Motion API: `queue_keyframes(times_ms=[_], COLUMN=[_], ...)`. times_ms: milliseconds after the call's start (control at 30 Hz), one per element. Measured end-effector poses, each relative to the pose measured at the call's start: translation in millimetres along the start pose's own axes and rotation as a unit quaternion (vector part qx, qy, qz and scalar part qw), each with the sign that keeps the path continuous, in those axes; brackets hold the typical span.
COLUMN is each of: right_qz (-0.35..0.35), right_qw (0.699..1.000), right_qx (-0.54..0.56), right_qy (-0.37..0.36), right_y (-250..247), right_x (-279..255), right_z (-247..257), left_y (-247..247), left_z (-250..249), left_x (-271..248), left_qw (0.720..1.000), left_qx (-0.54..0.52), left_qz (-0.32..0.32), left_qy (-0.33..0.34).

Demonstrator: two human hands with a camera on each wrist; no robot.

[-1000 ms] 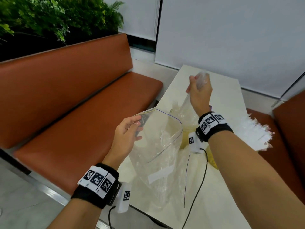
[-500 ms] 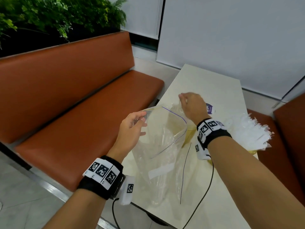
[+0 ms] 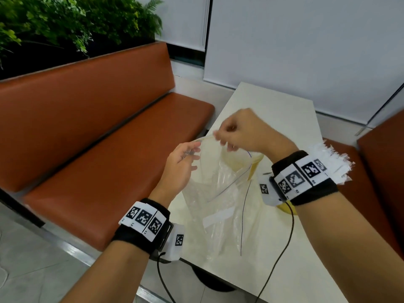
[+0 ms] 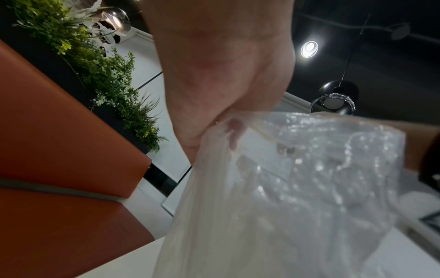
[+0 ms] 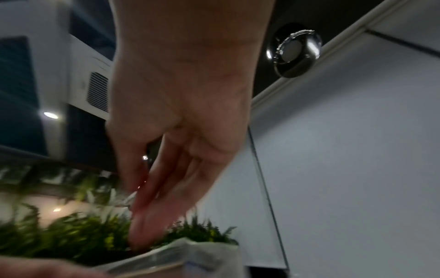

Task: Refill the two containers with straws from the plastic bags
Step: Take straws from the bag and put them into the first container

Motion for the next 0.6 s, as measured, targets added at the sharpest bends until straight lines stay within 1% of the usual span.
queue_keyframes(times_ms=[33, 67, 100, 133, 167, 267, 367, 467, 600], right_qz=[0.089, 0.163, 0.219, 0.251, 0.264, 0.289, 0.312, 0.29, 0.251], right_qw=[0.993, 0.973, 0.949, 0.933, 0.929, 0.931, 0.919, 0.93, 0.947], right_qx=[-0.076, -0.161, -0.224, -0.249, -0.251, -0.212, -0.236, -0.226, -0.199], right_qy=[0.016, 0.032, 0.048, 0.062, 0.068, 0.072, 0.05, 0.03, 0.006], right_y=[23, 45, 64, 79, 93, 127, 152, 159, 151], right_x=[-7, -16, -23, -28, -30, -35, -45, -46, -44], right_z=[-2, -9, -20, -28, -33, -37, -35, -35, -31], left_y=[1, 2, 2, 3, 4, 6, 6, 4, -1], left_z=[-1, -2, -2, -3, -3, -3, 0, 0, 2], left_x=[0, 0, -1, -1, -2, -3, -4, -5, -4], left_qw=[1.0, 1.0, 1.0, 1.0, 1.0, 1.0, 1.0, 1.0, 0.999], left_qx=[0.001, 0.003, 0.005, 0.008, 0.01, 0.007, -0.002, -0.016, -0.038], left_qz=[0.005, 0.009, 0.012, 0.015, 0.017, 0.021, 0.019, 0.015, 0.009], left_qy=[0.003, 0.005, 0.008, 0.01, 0.012, 0.02, 0.012, 0.003, -0.007])
Point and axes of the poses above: each hand's wrist, its own x-axis towards the middle knuckle, its own y-axis out of the palm, z = x × y, the point moved 9 cm from there along x, towards the middle knuckle, and after that the axes turned 4 degrees about -z, right-handed, at the moved point
